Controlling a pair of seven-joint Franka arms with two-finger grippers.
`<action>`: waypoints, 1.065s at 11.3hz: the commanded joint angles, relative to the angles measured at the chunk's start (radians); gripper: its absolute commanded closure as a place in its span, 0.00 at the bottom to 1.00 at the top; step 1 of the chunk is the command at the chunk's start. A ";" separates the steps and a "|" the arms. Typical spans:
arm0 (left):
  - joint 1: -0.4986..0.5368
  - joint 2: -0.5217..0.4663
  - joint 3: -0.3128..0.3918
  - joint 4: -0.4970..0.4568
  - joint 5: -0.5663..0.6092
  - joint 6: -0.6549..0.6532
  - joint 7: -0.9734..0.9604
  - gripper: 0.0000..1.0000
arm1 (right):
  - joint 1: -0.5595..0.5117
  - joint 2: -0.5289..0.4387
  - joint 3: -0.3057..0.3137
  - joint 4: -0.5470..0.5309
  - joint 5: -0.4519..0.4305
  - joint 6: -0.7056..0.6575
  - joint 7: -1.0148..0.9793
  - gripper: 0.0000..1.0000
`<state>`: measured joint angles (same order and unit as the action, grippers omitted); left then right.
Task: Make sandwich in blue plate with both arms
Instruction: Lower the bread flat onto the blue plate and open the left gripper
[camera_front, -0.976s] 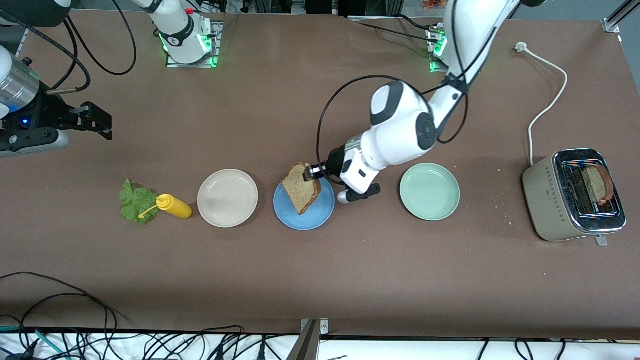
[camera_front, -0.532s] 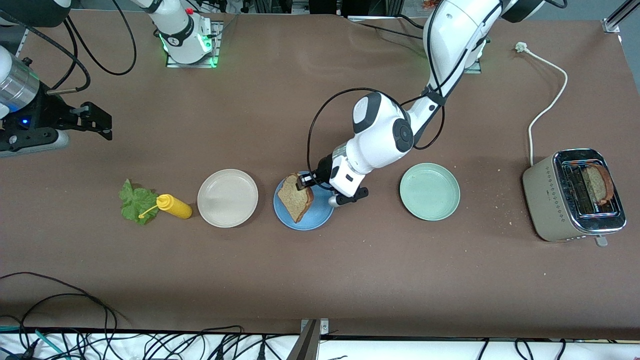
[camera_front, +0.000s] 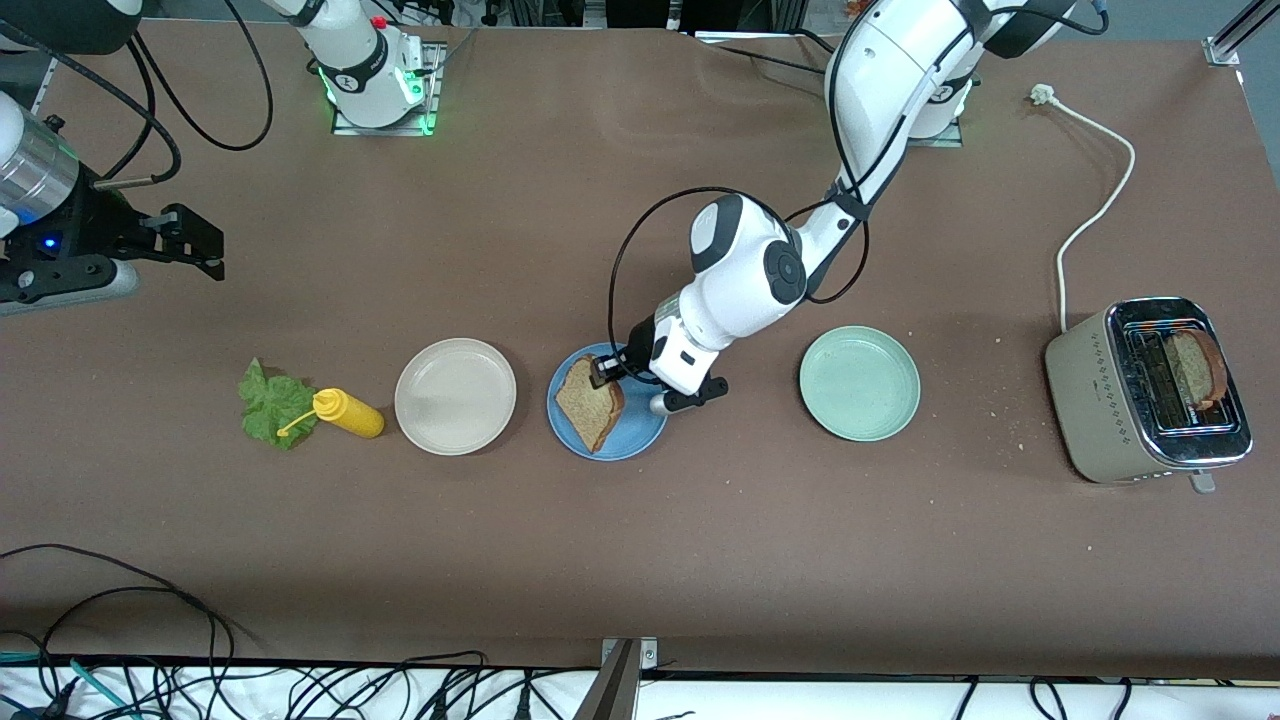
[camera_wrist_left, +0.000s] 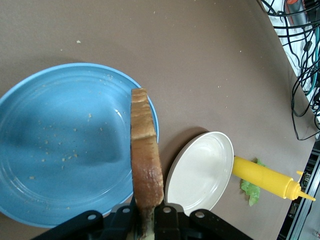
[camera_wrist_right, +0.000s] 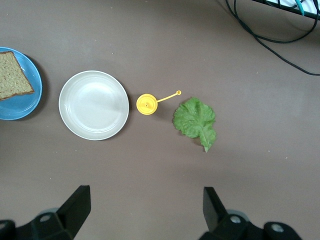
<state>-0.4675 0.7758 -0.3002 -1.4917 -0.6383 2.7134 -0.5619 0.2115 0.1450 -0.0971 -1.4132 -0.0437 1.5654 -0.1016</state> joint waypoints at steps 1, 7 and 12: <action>-0.029 0.031 0.019 0.044 0.015 0.008 -0.003 1.00 | 0.002 -0.002 0.001 0.011 -0.008 -0.004 0.011 0.00; -0.048 0.037 0.026 0.048 0.014 0.008 -0.009 1.00 | 0.002 -0.002 0.001 0.011 -0.008 -0.004 0.011 0.00; -0.046 0.043 0.033 0.048 0.012 0.008 -0.009 0.58 | 0.002 -0.001 0.001 0.011 -0.008 -0.004 0.013 0.00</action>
<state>-0.5020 0.7967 -0.2815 -1.4788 -0.6382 2.7159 -0.5625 0.2115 0.1450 -0.0972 -1.4132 -0.0437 1.5655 -0.1016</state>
